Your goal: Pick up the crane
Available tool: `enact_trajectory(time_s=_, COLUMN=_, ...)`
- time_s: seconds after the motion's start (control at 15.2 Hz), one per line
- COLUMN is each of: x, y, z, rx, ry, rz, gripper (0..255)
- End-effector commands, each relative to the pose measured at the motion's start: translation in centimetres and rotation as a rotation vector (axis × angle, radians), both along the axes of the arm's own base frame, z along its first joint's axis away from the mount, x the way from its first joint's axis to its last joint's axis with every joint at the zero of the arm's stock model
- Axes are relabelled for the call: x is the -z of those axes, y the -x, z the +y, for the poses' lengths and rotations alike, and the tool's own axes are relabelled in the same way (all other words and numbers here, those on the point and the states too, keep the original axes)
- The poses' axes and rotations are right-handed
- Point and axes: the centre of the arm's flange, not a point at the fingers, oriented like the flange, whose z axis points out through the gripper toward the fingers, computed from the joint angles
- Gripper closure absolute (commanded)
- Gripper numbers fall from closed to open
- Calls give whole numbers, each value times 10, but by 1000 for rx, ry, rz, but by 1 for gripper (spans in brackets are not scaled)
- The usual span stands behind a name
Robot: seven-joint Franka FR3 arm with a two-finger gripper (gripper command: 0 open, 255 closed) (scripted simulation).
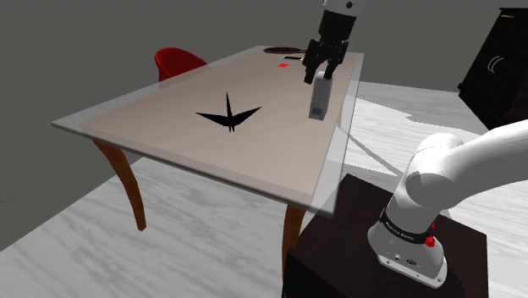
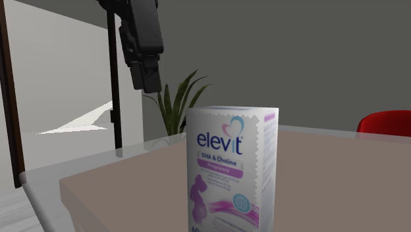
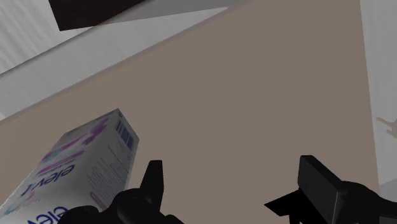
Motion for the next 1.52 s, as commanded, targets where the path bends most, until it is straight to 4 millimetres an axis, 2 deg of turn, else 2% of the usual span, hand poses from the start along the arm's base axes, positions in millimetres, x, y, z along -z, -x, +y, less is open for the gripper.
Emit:
enact_trajectory(time_s=0.0, x=0, y=0, z=0, rx=0, ry=0, rz=0, gripper=0)
enact_trajectory(time_s=0.46, x=15, y=-74, z=73, rx=163, ry=10, rz=105, gripper=0)
enact_trajectory(time_s=0.86, x=34, y=-145, z=126, rx=303, ry=19, rz=195, gripper=0)
enact_trajectory(time_s=1.32, x=66, y=-233, z=174, rx=466, ry=30, rz=300, gripper=0)
enact_trajectory(time_s=1.45, x=72, y=-234, z=174, rx=468, ry=30, rz=301, gripper=0)
